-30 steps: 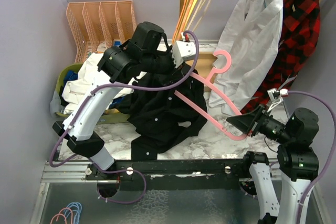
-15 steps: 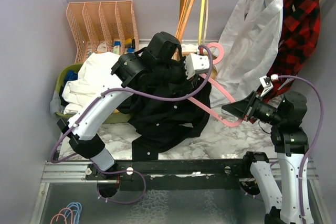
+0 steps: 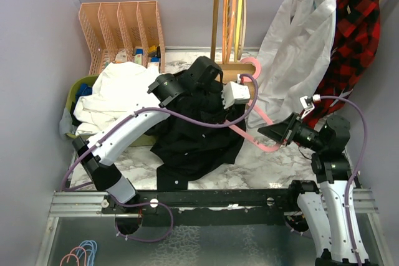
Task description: Place the shirt on the hanger
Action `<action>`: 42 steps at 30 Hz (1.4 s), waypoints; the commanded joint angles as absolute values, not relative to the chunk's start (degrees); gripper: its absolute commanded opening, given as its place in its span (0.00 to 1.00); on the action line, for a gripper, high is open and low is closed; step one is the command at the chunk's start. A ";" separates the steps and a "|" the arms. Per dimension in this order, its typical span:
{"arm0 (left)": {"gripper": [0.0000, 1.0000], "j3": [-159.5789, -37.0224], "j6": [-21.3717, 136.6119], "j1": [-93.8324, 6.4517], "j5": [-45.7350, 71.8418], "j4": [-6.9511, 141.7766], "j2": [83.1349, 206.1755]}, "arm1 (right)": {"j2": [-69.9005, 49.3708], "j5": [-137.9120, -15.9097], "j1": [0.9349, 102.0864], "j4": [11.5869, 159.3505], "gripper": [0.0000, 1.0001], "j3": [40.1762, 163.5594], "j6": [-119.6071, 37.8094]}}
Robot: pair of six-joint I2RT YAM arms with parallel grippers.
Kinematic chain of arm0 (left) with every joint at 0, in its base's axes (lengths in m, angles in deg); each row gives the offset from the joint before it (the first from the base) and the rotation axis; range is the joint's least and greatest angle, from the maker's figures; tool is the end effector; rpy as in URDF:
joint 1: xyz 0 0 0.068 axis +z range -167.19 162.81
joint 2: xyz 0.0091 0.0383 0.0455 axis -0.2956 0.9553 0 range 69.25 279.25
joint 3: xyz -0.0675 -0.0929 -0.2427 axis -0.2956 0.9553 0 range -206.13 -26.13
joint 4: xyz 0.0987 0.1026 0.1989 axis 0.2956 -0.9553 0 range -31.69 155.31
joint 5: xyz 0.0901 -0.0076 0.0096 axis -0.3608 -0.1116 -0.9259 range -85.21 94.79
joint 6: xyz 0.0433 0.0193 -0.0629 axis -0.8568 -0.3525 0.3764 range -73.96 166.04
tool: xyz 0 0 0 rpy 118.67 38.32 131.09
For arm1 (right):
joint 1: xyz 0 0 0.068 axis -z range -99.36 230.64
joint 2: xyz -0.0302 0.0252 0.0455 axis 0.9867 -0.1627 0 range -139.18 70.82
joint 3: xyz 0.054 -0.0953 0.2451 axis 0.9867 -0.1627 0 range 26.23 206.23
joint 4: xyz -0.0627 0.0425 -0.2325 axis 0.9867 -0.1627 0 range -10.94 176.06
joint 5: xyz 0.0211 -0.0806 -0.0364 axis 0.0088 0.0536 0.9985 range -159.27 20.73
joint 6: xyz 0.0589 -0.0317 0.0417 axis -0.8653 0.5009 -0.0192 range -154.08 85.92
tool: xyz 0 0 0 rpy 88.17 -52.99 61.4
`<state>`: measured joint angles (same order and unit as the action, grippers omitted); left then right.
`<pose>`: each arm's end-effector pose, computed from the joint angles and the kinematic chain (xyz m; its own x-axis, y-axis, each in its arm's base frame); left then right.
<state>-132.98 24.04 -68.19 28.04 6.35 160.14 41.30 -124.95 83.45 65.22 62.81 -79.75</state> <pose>0.1840 -0.2695 0.4003 -0.0625 0.6240 -0.7789 0.9913 0.1295 0.0243 0.1234 0.0498 0.3021 -0.7196 0.4391 -0.5379 -0.3703 0.4127 0.8322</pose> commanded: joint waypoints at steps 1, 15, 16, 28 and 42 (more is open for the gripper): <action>0.41 -126.83 21.88 -69.26 35.44 2.05 156.51 | 43.94 -123.65 82.66 78.10 0.01 59.19 -80.84; 0.72 -126.73 22.26 -60.24 36.16 2.76 151.52 | 55.82 -121.28 79.97 91.02 0.01 37.52 -81.90; 0.72 -129.46 22.42 -58.13 35.73 2.90 152.66 | 55.54 -121.67 79.82 90.43 0.01 37.51 -80.55; 0.71 -154.57 6.91 -48.32 61.67 -16.21 177.01 | 54.88 -126.02 77.21 83.08 0.01 38.19 -70.90; 0.77 -155.00 5.88 -49.22 65.43 -16.25 186.04 | 56.94 -125.73 77.12 77.95 0.01 39.48 -66.01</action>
